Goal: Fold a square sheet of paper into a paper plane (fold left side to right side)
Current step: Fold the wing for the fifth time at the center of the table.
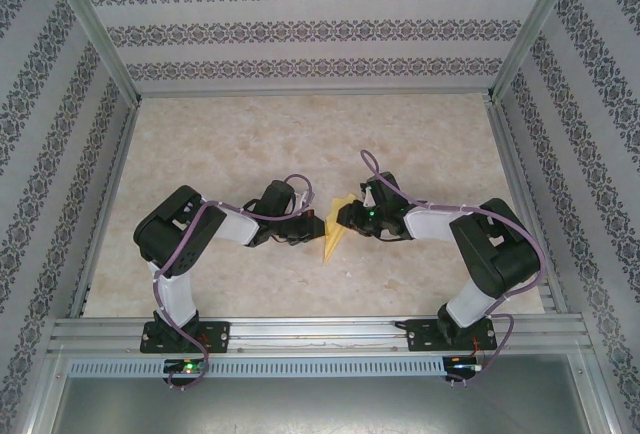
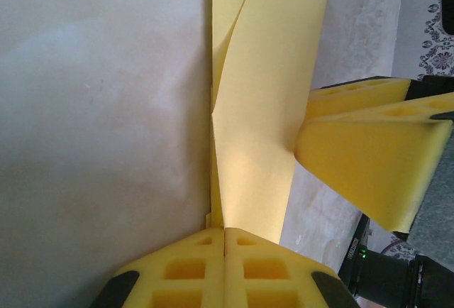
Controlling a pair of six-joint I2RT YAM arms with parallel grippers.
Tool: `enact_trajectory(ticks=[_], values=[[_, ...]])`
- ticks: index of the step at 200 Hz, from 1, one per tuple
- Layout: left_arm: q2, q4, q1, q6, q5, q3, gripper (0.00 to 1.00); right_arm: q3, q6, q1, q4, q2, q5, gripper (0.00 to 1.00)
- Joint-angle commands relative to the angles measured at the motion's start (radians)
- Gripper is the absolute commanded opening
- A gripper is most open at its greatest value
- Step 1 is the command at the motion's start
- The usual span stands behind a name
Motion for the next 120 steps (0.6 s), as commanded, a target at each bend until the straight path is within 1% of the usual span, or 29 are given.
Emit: enact_trajectory(ticks=[1,34,120], values=[[0.073,-0.01,-0.011,0.046,-0.078,0.006,0.03,-0.014,-0.01,-0.011,-0.018,-0.015,0.014,0.35],[0.056,0.014,-0.019,0.057,-0.071,0.004,0.03,-0.01,-0.01,-0.012,0.007,0.022,-0.008,0.35],[-0.007,0.028,-0.032,0.101,-0.071,-0.004,0.02,0.043,-0.082,-0.01,-0.005,0.066,-0.036,0.35]])
